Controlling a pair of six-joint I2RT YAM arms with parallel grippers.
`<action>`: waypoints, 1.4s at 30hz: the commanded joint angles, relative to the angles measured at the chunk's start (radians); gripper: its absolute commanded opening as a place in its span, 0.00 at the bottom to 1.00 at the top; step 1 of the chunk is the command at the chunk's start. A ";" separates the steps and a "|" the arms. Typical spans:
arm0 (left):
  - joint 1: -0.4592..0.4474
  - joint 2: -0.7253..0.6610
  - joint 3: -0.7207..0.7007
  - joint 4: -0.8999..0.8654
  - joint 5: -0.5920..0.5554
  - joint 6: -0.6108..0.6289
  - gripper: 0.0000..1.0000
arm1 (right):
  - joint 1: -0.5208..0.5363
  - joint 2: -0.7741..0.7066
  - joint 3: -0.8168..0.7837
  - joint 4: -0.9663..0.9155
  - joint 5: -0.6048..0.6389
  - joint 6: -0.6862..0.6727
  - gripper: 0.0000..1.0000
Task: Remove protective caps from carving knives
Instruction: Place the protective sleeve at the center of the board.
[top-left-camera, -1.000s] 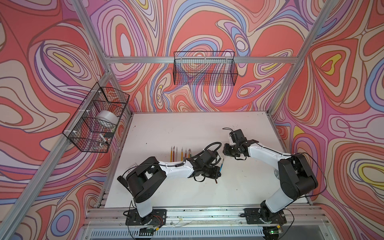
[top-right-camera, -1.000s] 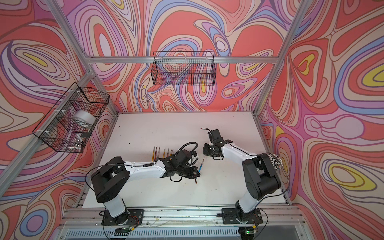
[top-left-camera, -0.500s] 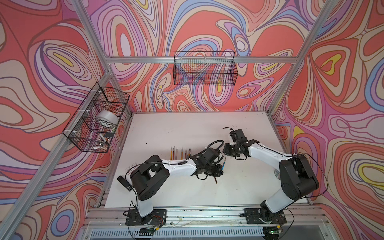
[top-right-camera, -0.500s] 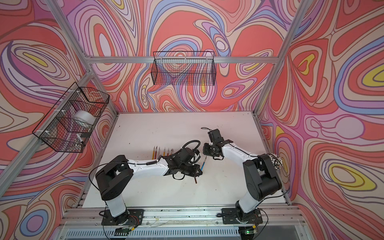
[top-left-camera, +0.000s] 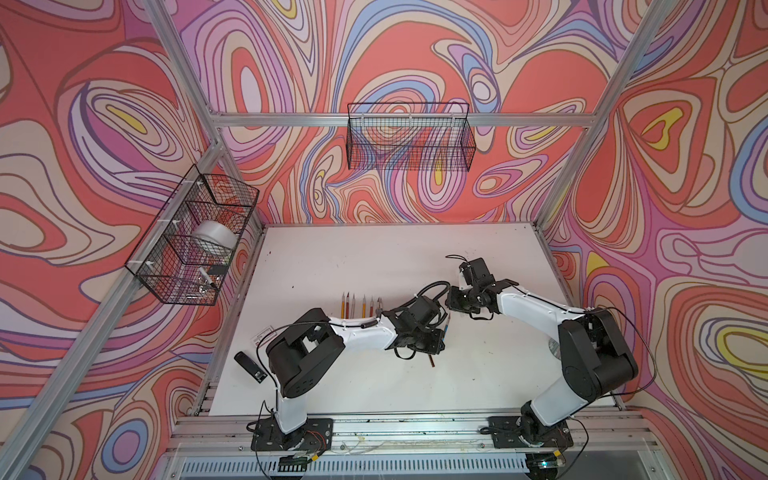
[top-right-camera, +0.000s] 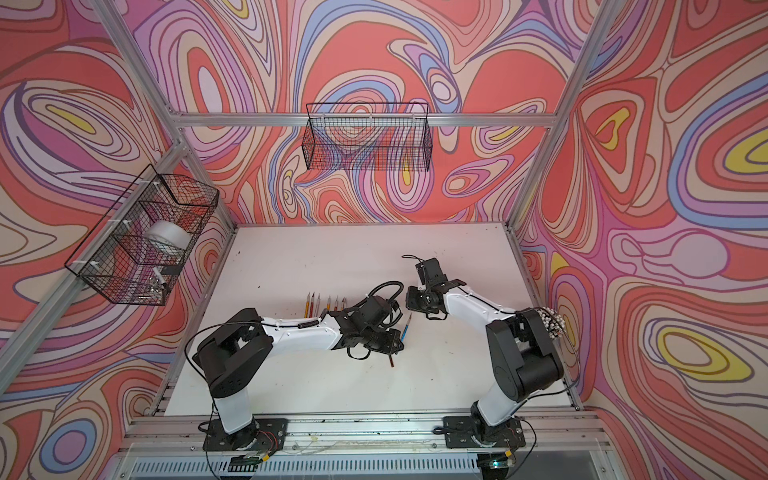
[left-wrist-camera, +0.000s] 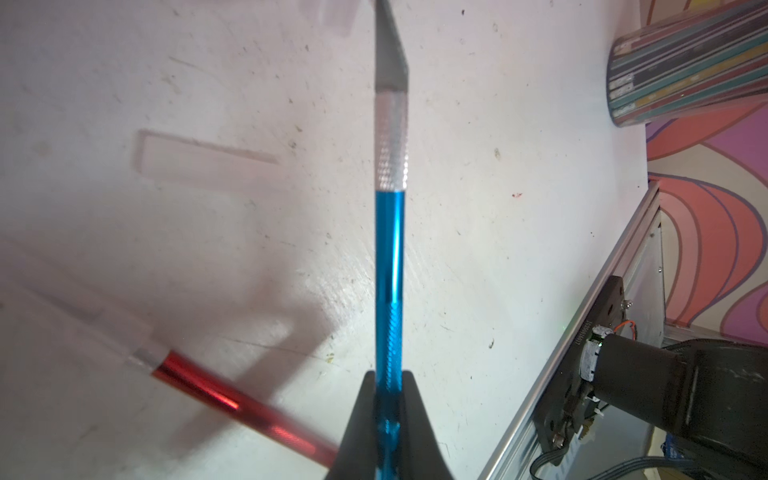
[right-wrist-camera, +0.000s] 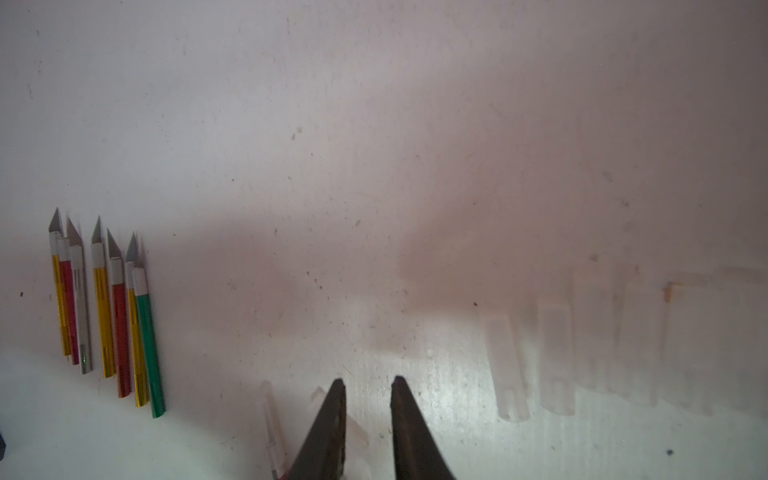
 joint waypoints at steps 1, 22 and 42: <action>0.006 0.012 0.022 -0.032 -0.019 -0.012 0.00 | -0.001 -0.030 0.003 -0.004 0.002 0.000 0.23; 0.041 0.008 0.003 -0.013 -0.024 -0.037 0.00 | -0.001 -0.057 -0.010 -0.024 -0.001 -0.010 0.20; 0.081 -0.267 -0.179 -0.193 -0.202 -0.020 0.00 | -0.001 -0.089 -0.035 -0.005 -0.059 -0.033 0.19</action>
